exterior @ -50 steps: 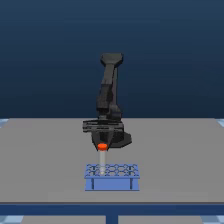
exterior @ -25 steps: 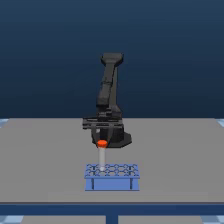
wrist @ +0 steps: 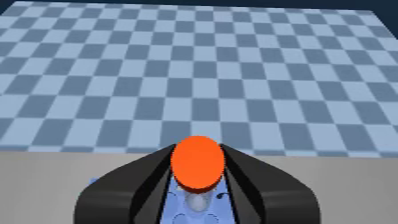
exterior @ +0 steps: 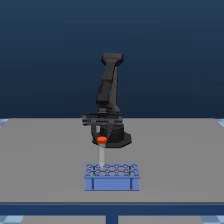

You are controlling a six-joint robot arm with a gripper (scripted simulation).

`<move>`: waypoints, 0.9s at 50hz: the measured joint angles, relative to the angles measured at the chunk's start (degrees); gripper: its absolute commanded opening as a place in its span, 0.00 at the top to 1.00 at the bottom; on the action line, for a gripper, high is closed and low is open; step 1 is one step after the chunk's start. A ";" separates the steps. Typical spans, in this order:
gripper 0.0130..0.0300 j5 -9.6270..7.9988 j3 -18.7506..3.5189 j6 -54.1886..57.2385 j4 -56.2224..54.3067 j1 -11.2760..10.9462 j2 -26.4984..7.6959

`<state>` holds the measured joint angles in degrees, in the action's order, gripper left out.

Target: Pick up the centrifuge tube on the rack

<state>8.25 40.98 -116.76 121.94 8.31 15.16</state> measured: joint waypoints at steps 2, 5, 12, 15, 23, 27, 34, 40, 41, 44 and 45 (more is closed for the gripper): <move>1.00 0.14 -0.17 -1.60 1.62 0.00 0.12; 1.00 0.36 -0.42 -4.04 3.94 0.00 0.31; 1.00 0.92 -0.99 -8.96 8.70 0.00 0.70; 1.00 1.18 -1.23 -10.87 10.48 0.00 0.86; 1.00 1.86 -1.83 -15.09 14.44 0.00 1.24; 1.00 2.17 -2.09 -16.73 15.97 0.00 1.39; 1.00 2.66 -2.46 -18.99 18.02 0.00 1.61; 1.00 2.97 -2.67 -20.23 19.08 0.00 1.73; 1.00 3.02 -2.69 -20.37 19.19 0.00 1.74; 1.00 3.12 -2.74 -20.70 19.44 0.00 1.76; 1.00 3.14 -2.75 -20.78 19.49 0.00 1.77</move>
<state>11.39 38.23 -137.54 141.43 8.32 16.92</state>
